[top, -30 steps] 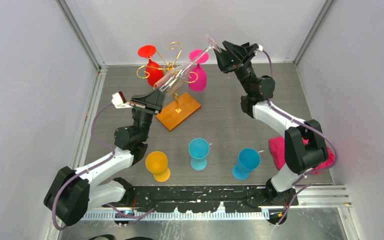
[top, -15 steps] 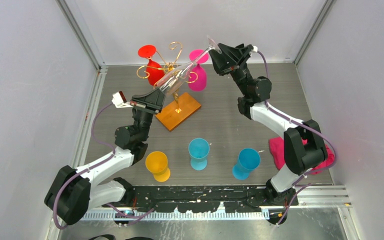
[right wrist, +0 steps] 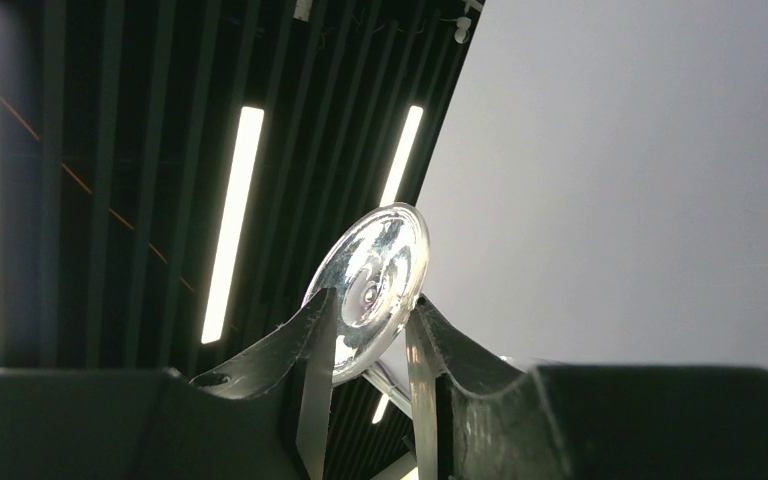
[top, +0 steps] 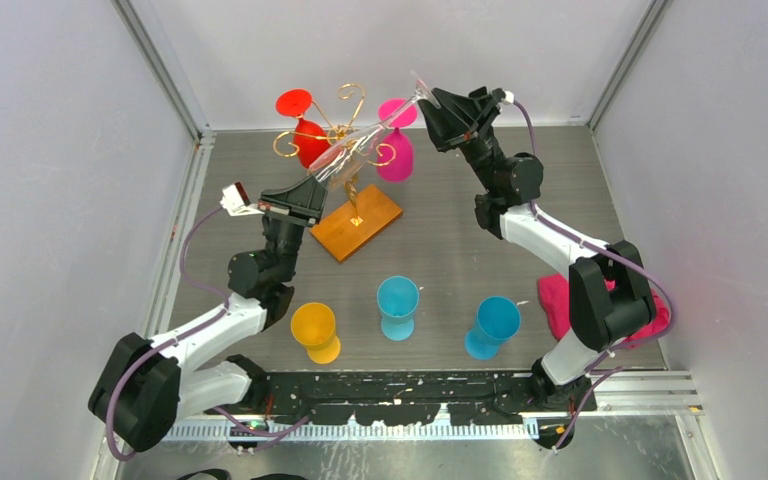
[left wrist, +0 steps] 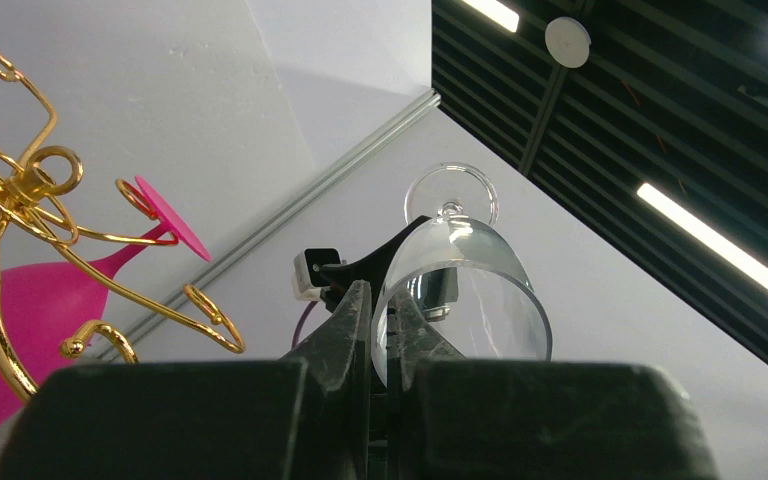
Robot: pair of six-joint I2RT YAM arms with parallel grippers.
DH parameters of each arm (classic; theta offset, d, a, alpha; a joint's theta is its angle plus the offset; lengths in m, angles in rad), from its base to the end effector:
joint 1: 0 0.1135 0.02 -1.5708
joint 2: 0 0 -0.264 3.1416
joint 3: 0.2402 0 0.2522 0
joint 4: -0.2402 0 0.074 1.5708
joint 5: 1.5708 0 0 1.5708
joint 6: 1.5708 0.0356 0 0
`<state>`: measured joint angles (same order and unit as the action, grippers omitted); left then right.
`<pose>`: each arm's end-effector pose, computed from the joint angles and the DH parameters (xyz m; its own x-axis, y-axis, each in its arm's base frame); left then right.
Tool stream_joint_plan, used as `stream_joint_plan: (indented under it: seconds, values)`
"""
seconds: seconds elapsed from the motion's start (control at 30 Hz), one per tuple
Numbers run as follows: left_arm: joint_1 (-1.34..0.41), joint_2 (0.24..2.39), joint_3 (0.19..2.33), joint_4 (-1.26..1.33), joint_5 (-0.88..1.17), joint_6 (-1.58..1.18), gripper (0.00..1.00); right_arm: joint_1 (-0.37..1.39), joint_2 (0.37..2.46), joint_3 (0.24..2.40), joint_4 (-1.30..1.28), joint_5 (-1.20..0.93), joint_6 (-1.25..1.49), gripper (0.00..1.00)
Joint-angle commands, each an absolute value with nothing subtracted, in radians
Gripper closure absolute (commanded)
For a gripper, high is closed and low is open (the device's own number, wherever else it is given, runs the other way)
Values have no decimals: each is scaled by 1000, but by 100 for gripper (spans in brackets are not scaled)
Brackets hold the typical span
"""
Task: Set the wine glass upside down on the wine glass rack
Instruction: Turn the wine glass upside down at the wine rack.
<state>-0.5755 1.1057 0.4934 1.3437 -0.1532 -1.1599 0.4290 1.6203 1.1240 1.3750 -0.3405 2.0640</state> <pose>0.1857 -0.1140 0.3307 -0.1820 -0.9619 -0.2038 0.6905 0.0226 -0.7230 0.3094 0.1546 0.3961 -0.8475 0.5253 0.0757 -0.3393 -0.6459 0.6838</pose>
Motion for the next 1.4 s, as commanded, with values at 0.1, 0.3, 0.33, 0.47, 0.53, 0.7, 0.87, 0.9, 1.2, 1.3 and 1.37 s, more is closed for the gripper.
stream_joint_plan:
  seconds: [0.1,0.3,0.33,0.47,0.53,0.7,0.87,0.9,1.2,1.3,1.37]
  values:
    - [-582,1019,520,1305,-155,-1120,95,442,1582,1180,1374,-402,2311,99]
    - [-582,960,514,1252,-188,-1092,82,446,1577,1202,1356,-426,2316,99]
    - [-582,950,516,1237,-190,-1086,80,445,1577,1206,1354,-430,2316,99]
    - [-583,913,528,1186,-194,-1066,70,448,1574,1218,1350,-440,2316,99]
    - [-583,899,532,1171,-194,-1057,66,449,1572,1226,1346,-444,2316,99]
    - [-582,873,532,1147,-191,-1038,58,451,1572,1248,1338,-452,2310,99]
    - [-582,822,545,1049,-189,-1005,55,451,1575,1269,1332,-459,2307,99]
    - [-582,812,547,1027,-191,-999,55,452,1575,1272,1330,-461,2305,99]
    - [-583,774,546,951,-206,-979,54,452,1569,1303,1294,-478,2277,99]
    - [-583,765,540,936,-215,-975,54,451,1566,1312,1285,-480,2268,99]
    - [-583,754,539,926,-221,-972,53,452,1565,1318,1280,-482,2265,99]
